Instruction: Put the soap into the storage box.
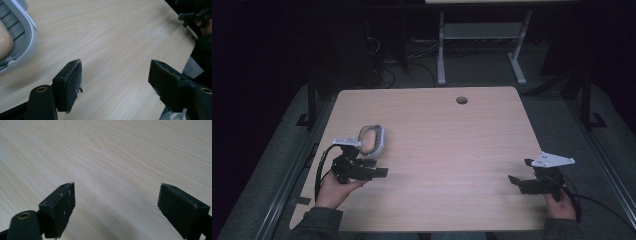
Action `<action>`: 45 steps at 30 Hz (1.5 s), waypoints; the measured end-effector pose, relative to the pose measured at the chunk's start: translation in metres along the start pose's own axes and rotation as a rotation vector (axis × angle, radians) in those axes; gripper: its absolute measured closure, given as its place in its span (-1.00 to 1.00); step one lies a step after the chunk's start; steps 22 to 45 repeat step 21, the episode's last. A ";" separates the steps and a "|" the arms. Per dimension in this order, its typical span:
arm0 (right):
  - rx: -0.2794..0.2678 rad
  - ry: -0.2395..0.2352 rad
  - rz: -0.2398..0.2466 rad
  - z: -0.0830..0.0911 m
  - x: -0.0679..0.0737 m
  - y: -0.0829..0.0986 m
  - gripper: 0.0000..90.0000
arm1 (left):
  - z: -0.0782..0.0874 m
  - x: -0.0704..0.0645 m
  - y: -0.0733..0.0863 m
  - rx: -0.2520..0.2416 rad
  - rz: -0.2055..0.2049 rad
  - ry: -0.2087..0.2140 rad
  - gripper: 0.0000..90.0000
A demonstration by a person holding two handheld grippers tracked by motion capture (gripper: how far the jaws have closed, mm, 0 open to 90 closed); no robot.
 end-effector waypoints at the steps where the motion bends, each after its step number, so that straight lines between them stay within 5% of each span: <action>1: 0.001 0.001 -0.001 0.000 0.000 0.000 -0.69 | 0.000 0.000 0.002 0.000 0.000 0.002 -0.41; 16: 0.006 0.002 -0.011 0.000 0.002 0.001 -0.69 | -0.009 -0.001 0.034 -0.017 -0.021 0.006 -0.44; 21: 0.007 -0.003 -0.001 -0.001 0.002 0.000 -0.69 | -0.008 -0.002 0.038 -0.053 -0.041 0.022 -0.47; 45: 0.007 -0.003 -0.001 -0.001 0.002 0.000 -0.69 | -0.008 -0.002 0.038 -0.053 -0.041 0.022 -0.47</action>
Point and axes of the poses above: each handheld gripper's, and its own axes: z roughly backward along the jaws, y roughly out of its underside, x roughly to its left, the point moved 9 cm from there along -z, roughly forward along the jaws, and after that the axes turned 4 degrees about -y, right-handed, at the moved point
